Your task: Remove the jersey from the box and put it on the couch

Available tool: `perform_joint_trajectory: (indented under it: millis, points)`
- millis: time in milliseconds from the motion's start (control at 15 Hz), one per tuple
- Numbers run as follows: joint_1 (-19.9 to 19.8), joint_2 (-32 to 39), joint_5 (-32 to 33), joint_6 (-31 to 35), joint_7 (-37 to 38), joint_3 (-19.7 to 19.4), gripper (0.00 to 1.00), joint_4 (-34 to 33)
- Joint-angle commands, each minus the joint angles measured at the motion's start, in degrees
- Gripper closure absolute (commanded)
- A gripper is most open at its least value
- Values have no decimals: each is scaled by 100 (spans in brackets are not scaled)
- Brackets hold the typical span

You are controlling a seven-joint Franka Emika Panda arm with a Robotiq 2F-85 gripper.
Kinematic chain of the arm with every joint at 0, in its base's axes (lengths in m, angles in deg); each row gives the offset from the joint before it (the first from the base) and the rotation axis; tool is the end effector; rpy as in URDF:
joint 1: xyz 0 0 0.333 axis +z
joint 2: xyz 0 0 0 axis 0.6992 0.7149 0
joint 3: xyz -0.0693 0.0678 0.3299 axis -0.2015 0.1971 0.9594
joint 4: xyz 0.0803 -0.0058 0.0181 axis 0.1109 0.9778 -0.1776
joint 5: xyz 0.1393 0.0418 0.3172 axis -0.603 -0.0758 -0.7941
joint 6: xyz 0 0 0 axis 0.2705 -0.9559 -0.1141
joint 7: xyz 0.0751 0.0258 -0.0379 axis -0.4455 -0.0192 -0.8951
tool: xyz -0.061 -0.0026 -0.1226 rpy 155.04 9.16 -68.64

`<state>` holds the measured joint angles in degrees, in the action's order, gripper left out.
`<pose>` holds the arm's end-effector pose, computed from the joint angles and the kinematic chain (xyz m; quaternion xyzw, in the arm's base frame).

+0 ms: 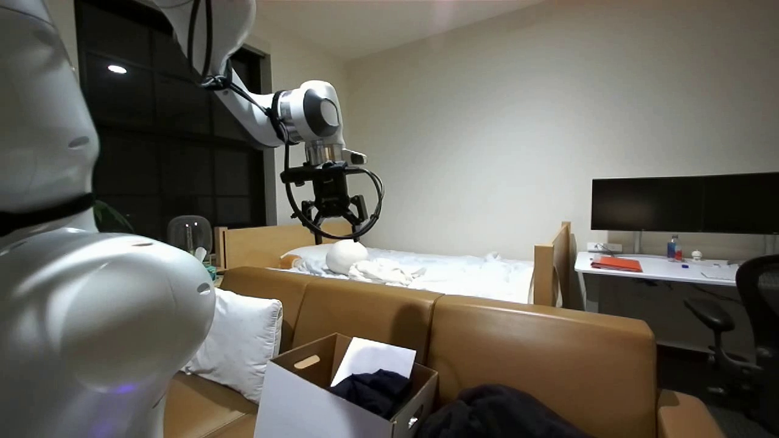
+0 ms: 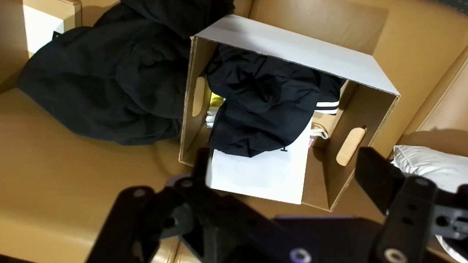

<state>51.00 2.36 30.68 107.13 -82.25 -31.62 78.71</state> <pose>0.4263 0.1063 0.4954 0.9916 0.1176 0.0437 0.0326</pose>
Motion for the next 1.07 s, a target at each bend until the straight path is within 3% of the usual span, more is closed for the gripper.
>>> perform_joint_trajectory:
  millis: [0, 400, 533, 600, 667, 1000]
  points:
    - [2, 81, 0, -26, 3, -2, 0, -71]
    - [32, 181, 116, -15, 129, 94, 0, -186]
    - [69, 689, 279, 305, 307, 227, 0, -474]
    - [-17, 1323, 720, 269, 581, 325, 0, -910]
    - [37, 1567, 512, -315, 199, 238, 0, -1135]
    - [127, 3339, 1102, -205, 702, -41, 0, -2187]
